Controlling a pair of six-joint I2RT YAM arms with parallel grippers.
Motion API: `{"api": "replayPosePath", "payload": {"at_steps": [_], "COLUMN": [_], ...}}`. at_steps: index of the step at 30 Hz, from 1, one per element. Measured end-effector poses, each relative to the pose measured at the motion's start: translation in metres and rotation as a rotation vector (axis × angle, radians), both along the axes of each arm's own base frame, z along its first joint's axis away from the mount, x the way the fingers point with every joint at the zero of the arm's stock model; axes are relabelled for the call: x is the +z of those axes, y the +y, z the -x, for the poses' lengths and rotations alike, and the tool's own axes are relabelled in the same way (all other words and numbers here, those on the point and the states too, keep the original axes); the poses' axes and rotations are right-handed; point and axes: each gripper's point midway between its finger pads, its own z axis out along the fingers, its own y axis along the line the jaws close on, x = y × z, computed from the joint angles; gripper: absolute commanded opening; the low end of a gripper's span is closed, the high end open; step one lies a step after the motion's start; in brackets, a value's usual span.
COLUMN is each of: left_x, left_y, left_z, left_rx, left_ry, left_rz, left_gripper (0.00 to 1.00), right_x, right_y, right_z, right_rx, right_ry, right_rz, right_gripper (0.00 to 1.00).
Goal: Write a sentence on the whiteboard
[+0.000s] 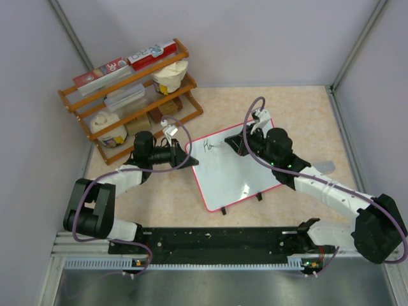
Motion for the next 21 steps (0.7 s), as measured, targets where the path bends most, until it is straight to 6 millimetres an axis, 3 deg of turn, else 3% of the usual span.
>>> {"api": "replayPosePath", "payload": {"at_steps": [11,21], "left_x": [0.000,0.001], "left_y": [0.000,0.000], "left_z": [0.000,0.000], "left_rx": [-0.005,-0.006], "left_ry": [-0.004,-0.005], "left_rz": [0.000,0.000], "left_gripper": [0.00,0.00], "right_x": [0.003,0.026], "right_y": [-0.003,-0.013], "right_z": [0.003,0.003], "right_rx": [0.001,-0.024], "right_ry": [-0.004,-0.048], "right_rz": [0.005,-0.036], "right_gripper": [0.00,0.00]}}
